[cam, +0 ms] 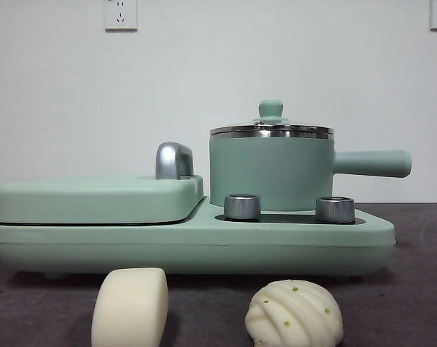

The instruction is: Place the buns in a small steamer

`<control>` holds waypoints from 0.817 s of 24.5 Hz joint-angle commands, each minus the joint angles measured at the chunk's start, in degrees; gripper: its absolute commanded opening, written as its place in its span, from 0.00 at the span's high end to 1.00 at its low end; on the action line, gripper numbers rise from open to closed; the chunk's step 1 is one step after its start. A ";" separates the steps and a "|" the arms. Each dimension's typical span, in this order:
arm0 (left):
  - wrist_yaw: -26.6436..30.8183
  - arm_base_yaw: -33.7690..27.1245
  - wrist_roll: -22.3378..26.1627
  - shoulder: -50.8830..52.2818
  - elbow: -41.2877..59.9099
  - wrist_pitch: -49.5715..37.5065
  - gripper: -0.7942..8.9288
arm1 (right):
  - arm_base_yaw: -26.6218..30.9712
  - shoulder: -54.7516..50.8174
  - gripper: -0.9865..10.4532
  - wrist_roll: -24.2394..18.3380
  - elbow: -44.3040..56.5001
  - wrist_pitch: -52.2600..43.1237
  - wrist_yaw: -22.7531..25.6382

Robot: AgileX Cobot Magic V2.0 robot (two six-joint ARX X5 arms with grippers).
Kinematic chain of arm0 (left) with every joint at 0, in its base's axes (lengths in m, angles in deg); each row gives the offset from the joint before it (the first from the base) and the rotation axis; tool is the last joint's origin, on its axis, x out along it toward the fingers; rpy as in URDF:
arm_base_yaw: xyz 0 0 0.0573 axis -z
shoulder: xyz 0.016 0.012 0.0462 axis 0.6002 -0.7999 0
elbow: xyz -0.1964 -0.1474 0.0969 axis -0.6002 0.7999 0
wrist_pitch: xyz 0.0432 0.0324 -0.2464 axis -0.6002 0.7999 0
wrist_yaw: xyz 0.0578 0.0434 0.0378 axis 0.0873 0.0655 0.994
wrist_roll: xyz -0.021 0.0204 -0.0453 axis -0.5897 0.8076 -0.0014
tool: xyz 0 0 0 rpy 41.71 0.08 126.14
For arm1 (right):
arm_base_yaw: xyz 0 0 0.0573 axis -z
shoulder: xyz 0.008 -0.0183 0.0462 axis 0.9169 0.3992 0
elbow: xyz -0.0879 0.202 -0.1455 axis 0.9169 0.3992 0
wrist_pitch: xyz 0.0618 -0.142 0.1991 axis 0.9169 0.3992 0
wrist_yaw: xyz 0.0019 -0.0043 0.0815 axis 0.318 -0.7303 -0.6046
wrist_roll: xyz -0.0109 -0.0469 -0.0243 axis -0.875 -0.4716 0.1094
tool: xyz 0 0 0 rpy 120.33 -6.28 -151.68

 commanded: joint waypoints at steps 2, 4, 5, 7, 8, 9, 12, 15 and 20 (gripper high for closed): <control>-2.97 -0.04 4.42 -6.32 -6.08 4.52 0.91 | 0.02 6.23 0.90 -5.77 -5.44 0.68 -1.14; -4.46 0.07 7.06 -9.81 -9.01 8.00 0.91 | 0.02 9.44 0.90 -7.87 -7.80 0.94 -2.19; -4.92 0.17 8.44 -11.26 -10.21 9.64 0.91 | 0.00 10.69 0.90 -8.87 -8.68 1.09 -2.64; -5.66 0.59 11.76 -14.45 -12.83 13.42 0.91 | 0.00 12.98 0.90 -11.52 -10.05 1.55 -4.42; -6.03 0.83 13.44 -15.67 -13.81 14.88 0.91 | -0.04 13.75 0.90 -12.85 -10.40 1.90 -5.29; -6.62 1.22 16.00 -17.20 -14.95 16.63 0.91 | -0.15 14.60 0.90 -14.88 -10.64 2.60 -6.25; -7.26 2.36 22.27 -19.91 -16.59 19.34 0.91 | -1.07 15.76 0.90 -20.96 -10.73 5.84 -6.84; -10.12 3.65 29.11 -21.59 -16.94 20.55 0.88 | -2.75 16.20 0.90 -29.42 -10.73 10.86 -6.62; -11.52 5.49 33.42 -22.82 -16.94 21.33 0.83 | -6.05 16.13 0.86 -41.00 -10.73 15.39 -5.18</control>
